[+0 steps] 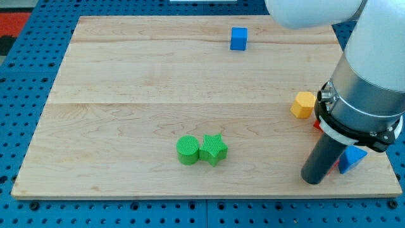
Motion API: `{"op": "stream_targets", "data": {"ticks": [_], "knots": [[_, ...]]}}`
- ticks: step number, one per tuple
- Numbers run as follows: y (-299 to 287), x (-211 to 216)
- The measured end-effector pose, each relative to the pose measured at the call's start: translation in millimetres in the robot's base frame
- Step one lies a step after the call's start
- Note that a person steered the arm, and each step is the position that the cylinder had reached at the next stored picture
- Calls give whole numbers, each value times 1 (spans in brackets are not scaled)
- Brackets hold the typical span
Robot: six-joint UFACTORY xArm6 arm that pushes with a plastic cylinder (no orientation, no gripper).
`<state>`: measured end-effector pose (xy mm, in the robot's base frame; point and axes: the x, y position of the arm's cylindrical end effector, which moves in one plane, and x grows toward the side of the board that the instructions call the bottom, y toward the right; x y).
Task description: Move yellow hexagon into yellow heart
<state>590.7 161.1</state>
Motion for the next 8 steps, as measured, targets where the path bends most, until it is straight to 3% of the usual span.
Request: {"op": "stream_targets", "data": {"ticks": [3,4,5,6,8], "knots": [[20,1],[4,13],[-50,-5],[-95,-60],[-92,-174]]}}
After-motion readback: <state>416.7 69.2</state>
